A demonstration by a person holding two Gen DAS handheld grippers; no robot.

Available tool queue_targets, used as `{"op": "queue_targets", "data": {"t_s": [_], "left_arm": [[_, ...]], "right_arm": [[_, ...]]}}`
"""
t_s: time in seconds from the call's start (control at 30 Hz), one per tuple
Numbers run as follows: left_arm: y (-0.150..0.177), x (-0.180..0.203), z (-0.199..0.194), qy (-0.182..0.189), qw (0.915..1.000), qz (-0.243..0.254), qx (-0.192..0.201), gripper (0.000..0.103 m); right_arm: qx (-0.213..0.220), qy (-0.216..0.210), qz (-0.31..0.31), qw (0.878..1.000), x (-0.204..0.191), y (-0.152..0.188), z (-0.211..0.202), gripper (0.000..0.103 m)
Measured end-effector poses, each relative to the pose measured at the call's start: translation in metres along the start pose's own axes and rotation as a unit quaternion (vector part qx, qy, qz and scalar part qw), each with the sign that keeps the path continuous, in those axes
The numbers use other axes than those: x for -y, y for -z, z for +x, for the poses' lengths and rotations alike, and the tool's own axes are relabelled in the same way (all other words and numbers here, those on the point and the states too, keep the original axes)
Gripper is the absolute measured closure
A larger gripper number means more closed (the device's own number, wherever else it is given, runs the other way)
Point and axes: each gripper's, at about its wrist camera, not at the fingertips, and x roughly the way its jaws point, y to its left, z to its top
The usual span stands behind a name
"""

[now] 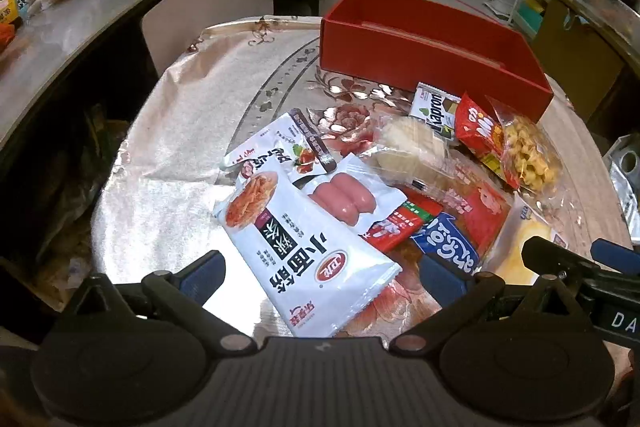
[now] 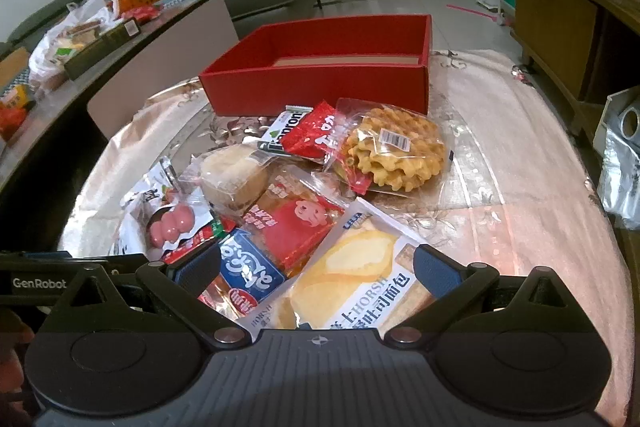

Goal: Organize snacks

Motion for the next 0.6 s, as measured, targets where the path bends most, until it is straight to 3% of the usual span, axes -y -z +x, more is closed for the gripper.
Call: {"op": "queue_targets", "data": {"t_s": [0.6], "left_arm": [[-0.001, 0.0009, -0.0006, 0.003, 0.9999, 0.01, -0.001, 0.004]], "right_arm": [[-0.006, 0.006, -0.001, 1.0, 0.0009, 0.0016, 0.0027, 0.0]]}}
